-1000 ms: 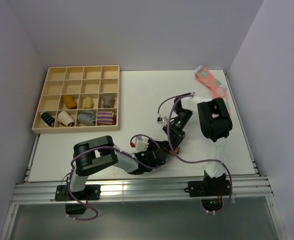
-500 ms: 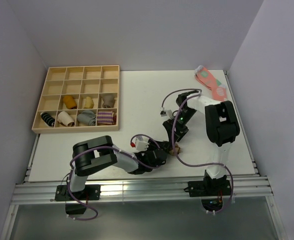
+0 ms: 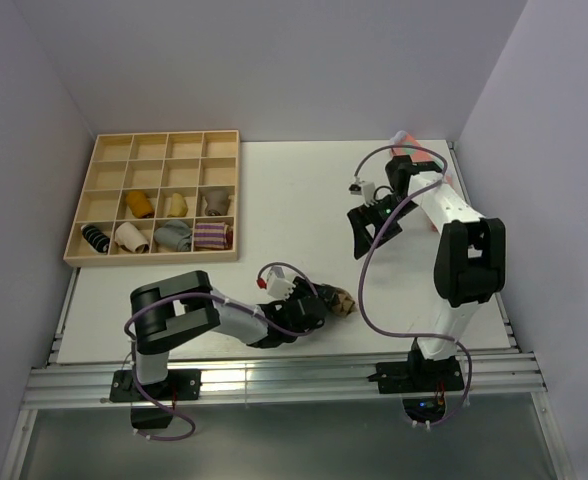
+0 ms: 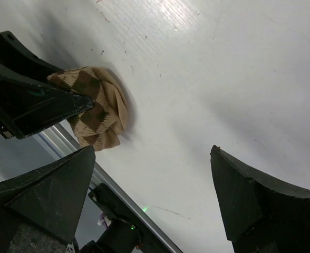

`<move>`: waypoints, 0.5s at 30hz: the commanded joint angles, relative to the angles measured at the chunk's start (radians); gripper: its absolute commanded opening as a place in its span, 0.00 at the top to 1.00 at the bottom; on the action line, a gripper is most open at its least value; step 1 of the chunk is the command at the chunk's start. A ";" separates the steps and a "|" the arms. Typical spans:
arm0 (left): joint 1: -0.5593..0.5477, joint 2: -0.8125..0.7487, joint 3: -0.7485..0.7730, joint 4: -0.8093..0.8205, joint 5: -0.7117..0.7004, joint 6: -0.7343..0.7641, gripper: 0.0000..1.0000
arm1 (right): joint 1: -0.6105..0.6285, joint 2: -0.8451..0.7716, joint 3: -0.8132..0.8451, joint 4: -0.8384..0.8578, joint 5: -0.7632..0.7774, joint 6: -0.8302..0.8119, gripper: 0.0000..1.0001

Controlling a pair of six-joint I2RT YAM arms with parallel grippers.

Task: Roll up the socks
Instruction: Pick up the sock at the center of the board.

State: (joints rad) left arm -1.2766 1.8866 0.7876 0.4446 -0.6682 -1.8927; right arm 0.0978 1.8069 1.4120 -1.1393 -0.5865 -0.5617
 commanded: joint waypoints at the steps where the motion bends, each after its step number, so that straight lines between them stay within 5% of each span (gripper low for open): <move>1: 0.016 -0.058 -0.022 0.020 0.016 0.148 1.00 | -0.021 -0.046 0.047 0.007 0.016 0.011 0.03; 15: 0.137 -0.242 -0.074 0.212 0.162 0.431 1.00 | -0.086 -0.127 0.045 -0.002 0.002 -0.012 0.03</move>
State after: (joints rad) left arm -1.1648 1.7329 0.7147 0.5793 -0.5499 -1.5723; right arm 0.0254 1.7546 1.4273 -1.1385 -0.5720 -0.5598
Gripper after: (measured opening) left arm 0.442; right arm 0.971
